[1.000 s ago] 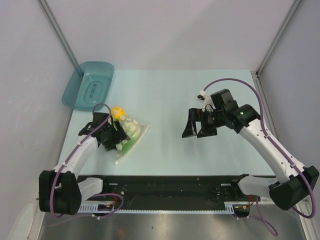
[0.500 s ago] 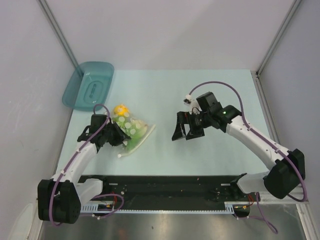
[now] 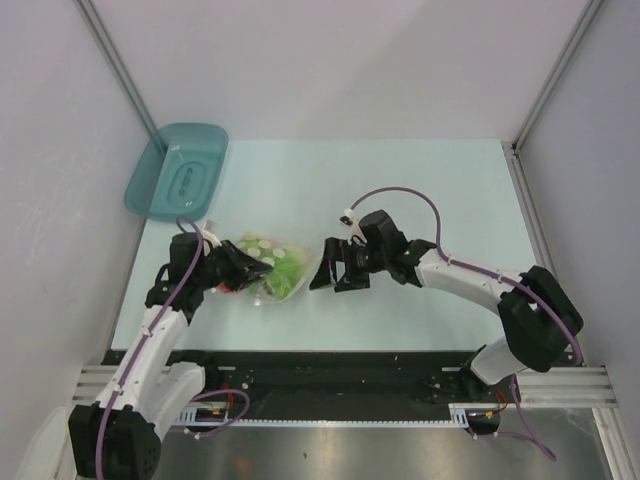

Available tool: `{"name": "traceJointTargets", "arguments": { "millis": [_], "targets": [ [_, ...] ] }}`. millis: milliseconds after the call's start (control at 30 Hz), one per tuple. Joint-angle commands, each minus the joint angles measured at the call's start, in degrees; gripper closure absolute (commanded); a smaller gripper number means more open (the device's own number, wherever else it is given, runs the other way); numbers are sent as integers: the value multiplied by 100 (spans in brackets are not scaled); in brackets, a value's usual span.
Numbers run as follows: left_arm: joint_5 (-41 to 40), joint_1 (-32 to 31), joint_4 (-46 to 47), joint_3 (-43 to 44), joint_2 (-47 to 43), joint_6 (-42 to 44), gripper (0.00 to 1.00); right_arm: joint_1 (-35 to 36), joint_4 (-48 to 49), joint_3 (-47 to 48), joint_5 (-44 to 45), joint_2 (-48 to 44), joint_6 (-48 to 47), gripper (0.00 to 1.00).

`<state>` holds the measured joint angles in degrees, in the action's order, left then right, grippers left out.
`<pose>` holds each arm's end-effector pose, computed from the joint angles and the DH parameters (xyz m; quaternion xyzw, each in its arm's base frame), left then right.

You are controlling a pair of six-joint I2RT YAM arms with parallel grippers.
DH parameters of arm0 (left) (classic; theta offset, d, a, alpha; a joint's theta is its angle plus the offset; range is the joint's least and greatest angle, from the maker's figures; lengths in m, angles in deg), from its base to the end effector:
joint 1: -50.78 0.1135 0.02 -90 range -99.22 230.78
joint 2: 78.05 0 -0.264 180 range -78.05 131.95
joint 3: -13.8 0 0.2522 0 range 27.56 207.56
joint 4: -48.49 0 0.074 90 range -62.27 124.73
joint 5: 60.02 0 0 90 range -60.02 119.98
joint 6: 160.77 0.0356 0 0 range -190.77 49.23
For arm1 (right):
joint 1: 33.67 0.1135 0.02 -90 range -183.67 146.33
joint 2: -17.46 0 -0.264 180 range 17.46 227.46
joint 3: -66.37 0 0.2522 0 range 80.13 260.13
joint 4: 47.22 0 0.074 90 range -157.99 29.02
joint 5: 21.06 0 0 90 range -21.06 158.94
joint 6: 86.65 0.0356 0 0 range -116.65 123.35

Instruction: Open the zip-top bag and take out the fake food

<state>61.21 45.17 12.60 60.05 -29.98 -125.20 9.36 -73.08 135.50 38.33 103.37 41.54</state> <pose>0.1756 -0.0358 0.2380 -0.2493 0.8363 -0.4215 0.2466 0.2213 0.2313 0.2331 -0.1432 0.8781 0.4357 0.1367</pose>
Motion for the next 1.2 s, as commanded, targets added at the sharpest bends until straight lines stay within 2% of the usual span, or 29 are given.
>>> {"name": "traceJointTargets", "arguments": {
  "millis": [0,100,233,333,567,800,867,1000,1033,1067,1133,1167],
  "targets": [
    [499,-19,376,-260,-246,-515,81,-48,2384,-448,196,294,1233,5],
    [604,-28,446,-445,-395,-638,81,-154,2633,-405,99,742,1699,9],
    [648,-19,473,-559,-536,-691,81,-251,3221,-492,-235,1444,2428,22],
    [683,-20,499,-560,-545,-700,81,-233,3547,-685,-235,1578,2710,30],
    [675,-19,569,-489,-589,-761,81,-268,3293,-1142,-77,1113,2587,29],
    [701,-28,622,-507,-501,-788,81,-277,4047,-1345,-279,1480,3000,34],
    [701,-19,596,-507,-501,-788,81,-286,4450,-1336,-349,1604,3202,44],
    [719,-28,508,-498,-571,-779,81,-268,5023,-1292,-410,1929,3606,58],
    [710,-28,456,-498,-606,-779,80,-268,5146,-1284,-472,2051,3703,63],
    [692,-28,368,-498,-658,-753,80,-260,5417,-1301,-524,2122,3913,73],
    [622,-28,184,-402,-711,-639,67,-268,5673,-1327,-612,2184,4064,78],
    [457,-28,-148,-332,-773,-447,61,-277,5727,-1336,-621,2167,4151,86]
  ]
}}
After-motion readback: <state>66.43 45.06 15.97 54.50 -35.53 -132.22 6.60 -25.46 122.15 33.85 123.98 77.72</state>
